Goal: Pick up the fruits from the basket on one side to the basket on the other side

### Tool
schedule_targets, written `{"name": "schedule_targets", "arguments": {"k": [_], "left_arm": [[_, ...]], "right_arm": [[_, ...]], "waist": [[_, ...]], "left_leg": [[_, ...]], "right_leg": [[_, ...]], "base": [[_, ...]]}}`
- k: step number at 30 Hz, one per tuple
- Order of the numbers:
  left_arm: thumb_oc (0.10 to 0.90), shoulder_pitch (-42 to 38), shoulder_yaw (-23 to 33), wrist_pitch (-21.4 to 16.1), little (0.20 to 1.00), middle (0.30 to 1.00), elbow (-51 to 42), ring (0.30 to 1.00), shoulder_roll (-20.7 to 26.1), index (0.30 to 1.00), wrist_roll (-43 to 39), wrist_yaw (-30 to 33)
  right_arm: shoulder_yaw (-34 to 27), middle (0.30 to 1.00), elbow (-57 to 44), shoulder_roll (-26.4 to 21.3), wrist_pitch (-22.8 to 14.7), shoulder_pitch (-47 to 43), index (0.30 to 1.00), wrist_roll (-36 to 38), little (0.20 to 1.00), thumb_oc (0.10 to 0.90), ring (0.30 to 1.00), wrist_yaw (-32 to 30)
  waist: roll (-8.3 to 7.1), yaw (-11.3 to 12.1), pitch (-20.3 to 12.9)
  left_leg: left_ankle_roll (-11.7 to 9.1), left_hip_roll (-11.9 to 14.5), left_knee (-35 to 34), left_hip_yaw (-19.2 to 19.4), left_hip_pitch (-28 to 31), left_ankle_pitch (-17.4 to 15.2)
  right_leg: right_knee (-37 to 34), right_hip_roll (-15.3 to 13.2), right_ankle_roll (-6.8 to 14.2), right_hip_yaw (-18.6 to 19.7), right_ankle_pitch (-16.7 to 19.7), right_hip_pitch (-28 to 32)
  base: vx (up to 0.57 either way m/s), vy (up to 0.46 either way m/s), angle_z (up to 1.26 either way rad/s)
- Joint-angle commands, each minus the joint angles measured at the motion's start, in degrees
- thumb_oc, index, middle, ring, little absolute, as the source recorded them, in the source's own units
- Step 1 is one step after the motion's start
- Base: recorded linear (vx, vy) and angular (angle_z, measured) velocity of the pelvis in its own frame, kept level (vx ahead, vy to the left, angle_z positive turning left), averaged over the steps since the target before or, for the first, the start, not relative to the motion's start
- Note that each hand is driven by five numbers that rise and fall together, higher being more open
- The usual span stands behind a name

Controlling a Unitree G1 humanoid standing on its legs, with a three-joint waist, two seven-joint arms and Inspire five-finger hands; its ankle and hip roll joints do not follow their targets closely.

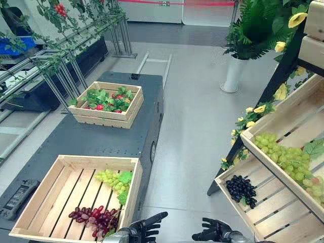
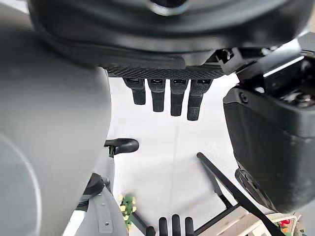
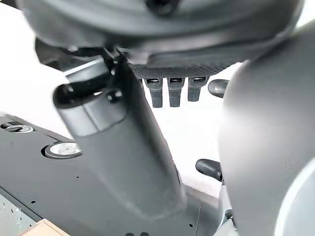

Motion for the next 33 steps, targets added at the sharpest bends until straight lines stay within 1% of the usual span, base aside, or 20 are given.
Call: {"name": "schedule_targets", "arguments": {"k": [1,4,5,8,10,12,13,14,15,17,19,20,21,23,24,25,27,29,31,33], "left_arm": [[0.8,-3.58,-1.42,-3.35,0.9,0.9,4.56,0.9,-0.48,0.9,4.08,-2.58],[0.8,-3.85,-1.97,-4.43,0.9,0.9,4.67,0.9,-0.61,0.9,4.58,-1.68],[0.8,-3.99,-2.59,-6.67,0.9,0.9,4.28,0.9,-0.3,0.9,7.01,-0.05],[0.8,-4.57,-2.93,-6.84,0.9,0.9,3.28,0.9,-0.13,0.9,5.84,0.1],[0.8,-5.07,-3.14,-9.3,0.9,0.9,0.8,0.9,0.0,0.9,4.45,-0.35],[0.8,-5.18,-2.91,-10.19,0.9,0.9,-1.79,0.9,0.39,0.9,3.96,-0.57],[0.8,-5.07,-2.74,-12.11,0.9,0.9,-4.4,0.9,1.01,0.9,3.7,-0.37],[0.8,-5.06,-2.76,-12.1,0.9,0.9,-5.85,0.9,1.23,0.9,3.49,0.03],[0.8,-4.85,-2.6,-13.36,0.9,0.9,-10.44,0.9,2.26,0.9,3.11,2.51],[0.8,-4.72,-2.1,-15.21,0.9,0.9,-13.86,0.9,3.31,0.9,2.91,4.87],[0.8,-4.63,-1.16,-15.99,0.9,0.9,-17.9,0.9,4.54,0.9,1.72,7.13],[0.8,-4.51,-0.05,-17.15,0.9,0.9,-21.2,0.9,5.46,0.9,1.33,9.99],[0.8,-4.41,0.43,-18.82,0.9,0.9,-22.21,0.9,5.81,0.9,1.76,11.71],[0.8,-4.03,2.72,-20.51,0.9,0.9,-26.86,0.9,7.34,0.9,3.91,17.43],[0.8,-4.0,3.06,-20.66,0.9,0.9,-27.19,0.9,7.46,0.9,4.09,18.29],[0.8,-4.02,3.83,-21.81,0.9,0.9,-27.69,0.9,7.75,0.9,4.55,20.56],[0.8,-3.74,6.09,-22.47,0.9,0.9,-29.53,0.9,8.62,0.9,7.42,24.51],[0.8,-3.54,8.09,-22.76,0.9,0.9,-31.4,0.9,9.78,0.9,12.97,29.4],[0.8,-3.04,9.75,-21.96,0.9,0.9,-32.95,0.9,10.89,0.9,18.29,33.23],[0.8,-2.77,11.0,-20.74,0.9,0.9,-34.1,0.9,12.17,0.9,22.34,34.6]], "right_arm": [[0.41,0.9,0.52,-2.26,-3.38,-4.02,0.9,-0.2,0.9,0.8,0.9,1.02],[0.66,0.9,0.7,-2.08,-3.49,-4.25,0.9,0.04,0.9,0.8,0.9,0.81],[0.8,0.9,0.58,-2.28,-3.58,-4.22,0.9,0.14,0.9,0.8,0.9,0.96],[1.08,0.9,0.32,-2.24,-3.2,-4.4,0.9,0.44,0.9,0.8,0.9,0.73],[1.19,0.9,0.26,-2.22,-3.27,-4.52,0.9,0.42,0.9,0.8,0.9,0.6],[1.14,0.9,-0.23,-2.43,-3.08,-4.42,0.9,0.39,0.9,0.8,0.9,0.52],[1.03,0.9,-0.93,-2.73,-2.78,-4.16,0.9,0.3,0.9,0.8,0.9,0.54],[1.05,0.9,-1.32,-2.83,-2.56,-4.09,0.9,0.31,0.9,0.8,0.9,0.45],[1.02,0.9,-2.63,-3.23,-1.85,-3.74,0.9,0.24,0.9,0.8,0.9,0.34],[0.81,0.9,-3.62,-3.56,-1.44,-3.36,0.9,0.07,0.9,0.8,0.9,0.35],[0.74,0.9,-4.64,-3.86,-1.0,-2.97,0.9,0.33,0.9,0.8,0.9,0.17],[0.34,0.9,-5.14,-4.15,-0.87,-2.62,0.9,0.32,0.9,0.8,0.9,0.22],[0.11,0.9,-5.32,-4.28,-0.87,-2.41,0.9,0.21,0.9,0.8,0.9,0.32],[-0.55,0.9,-5.32,-4.46,-1.15,-1.68,0.9,-0.17,0.9,0.8,0.9,0.69],[-0.65,0.9,-5.2,-4.46,-1.23,-1.6,0.9,-0.28,0.9,0.8,0.9,0.79],[-0.91,0.9,-4.83,-4.42,-1.55,-1.42,0.9,-0.5,0.9,0.8,0.9,0.93],[-1.39,0.9,-4.48,-4.66,-2.02,-0.83,0.9,-0.71,0.9,0.8,0.9,1.32],[-1.7,0.9,-4.08,-4.61,-2.37,-0.25,0.9,-1.04,0.9,0.8,0.9,1.45],[-2.01,0.9,-4.23,-4.71,-2.26,0.26,0.9,-1.69,0.9,0.8,0.9,1.55],[-2.13,0.9,-4.35,-4.95,-2.49,0.68,0.9,-1.87,0.9,0.8,0.9,1.64]], "waist": [[0.57,0.37,1.74],[0.55,0.38,1.81],[0.48,0.39,1.8],[0.5,0.38,1.82],[0.52,0.53,1.98],[0.57,0.61,2.08],[0.58,0.67,2.15],[0.58,0.69,2.22],[0.58,0.8,2.37],[0.56,0.93,2.49],[0.47,1.16,2.58],[0.39,1.36,2.66],[0.35,1.46,2.7],[0.12,1.9,2.64],[0.08,1.95,2.62],[0.02,2.08,2.54],[-0.14,2.44,2.46],[-0.29,2.8,2.34],[-0.35,3.06,2.23],[-0.37,3.23,2.24]], "left_leg": [[-0.04,-3.38,0.52,3.59,0.52,-3.6],[-0.02,-3.43,0.52,3.43,0.43,-3.54],[0.0,-3.44,0.52,3.36,0.45,-3.6],[0.01,-3.46,0.52,3.27,0.44,-3.54],[0.02,-3.42,0.52,3.25,0.45,-3.57],[0.03,-3.44,0.52,3.19,0.4,-3.54],[0.02,-3.44,0.52,3.13,0.36,-3.57],[0.0,-3.41,0.52,3.11,0.35,-3.54],[-0.02,-3.36,0.52,3.06,0.28,-3.5],[0.01,-3.38,0.52,2.97,0.24,-3.49],[0.04,-3.43,0.52,2.84,0.23,-3.47],[0.06,-3.42,0.52,2.72,0.26,-3.46],[0.07,-3.43,0.52,2.65,0.24,-3.44],[0.05,-3.45,0.52,2.28,0.19,-3.46],[0.05,-3.47,0.52,2.2,0.19,-3.46],[0.05,-3.52,0.52,2.04,0.17,-3.45],[0.06,-3.61,0.52,1.77,0.2,-3.45],[0.03,-3.73,0.52,1.38,0.19,-3.46],[-0.02,-3.8,0.52,1.1,0.11,-3.46],[-0.02,-3.89,0.52,0.81,0.03,-3.42]], "right_leg": [[0.57,0.23,0.94,-2.89,-0.7,1.22],[0.77,0.22,0.95,-2.86,-0.74,1.06],[0.82,0.24,0.95,-2.95,-0.82,1.05],[0.96,0.28,0.94,-2.85,-0.86,1.0],[0.98,0.31,0.83,-2.79,-0.85,1.02],[0.89,0.35,0.78,-2.78,-0.77,1.06],[0.86,0.4,0.75,-2.72,-0.78,1.05],[0.89,0.4,0.73,-2.71,-0.77,1.03],[0.94,0.43,0.64,-2.74,-0.76,0.99],[0.92,0.44,0.57,-2.75,-0.77,1.02],[0.87,0.46,0.44,-2.86,-0.78,1.14],[0.86,0.47,0.32,-2.94,-0.79,1.24],[0.84,0.48,0.28,-2.96,-0.79,1.29],[0.8,0.51,0.07,-3.28,-0.86,1.47],[0.79,0.52,0.05,-3.33,-0.87,1.51],[0.81,0.53,0.01,-3.4,-0.89,1.53],[0.83,0.48,-0.11,-3.72,-1.03,1.72],[0.68,0.42,-0.21,-4.05,-1.09,1.92],[0.64,0.42,-0.28,-4.21,-1.19,2.0],[0.75,0.48,-0.35,-4.29,-1.32,1.98]], "base": [[0.52,0.289,0.29],[-0.01,-0.004,0.11],[0.0,0.0,0.0],[0.0,0.0,0.0],[0.0,0.0,0.0],[0.0,0.0,0.0],[0.0,0.0,0.0],[0.0,0.0,0.0],[0.0,0.0,0.0],[0.0,0.0,0.0],[0.0,0.0,0.0],[0.0,0.0,0.0],[0.0,0.0,0.0],[0.01,0.004,0.02],[0.02,0.009,0.04],[0.02,0.01,0.03],[0.01,0.008,0.03],[0.03,0.019,0.18],[0.04,0.033,0.14],[0.03,0.035,0.02]]}}
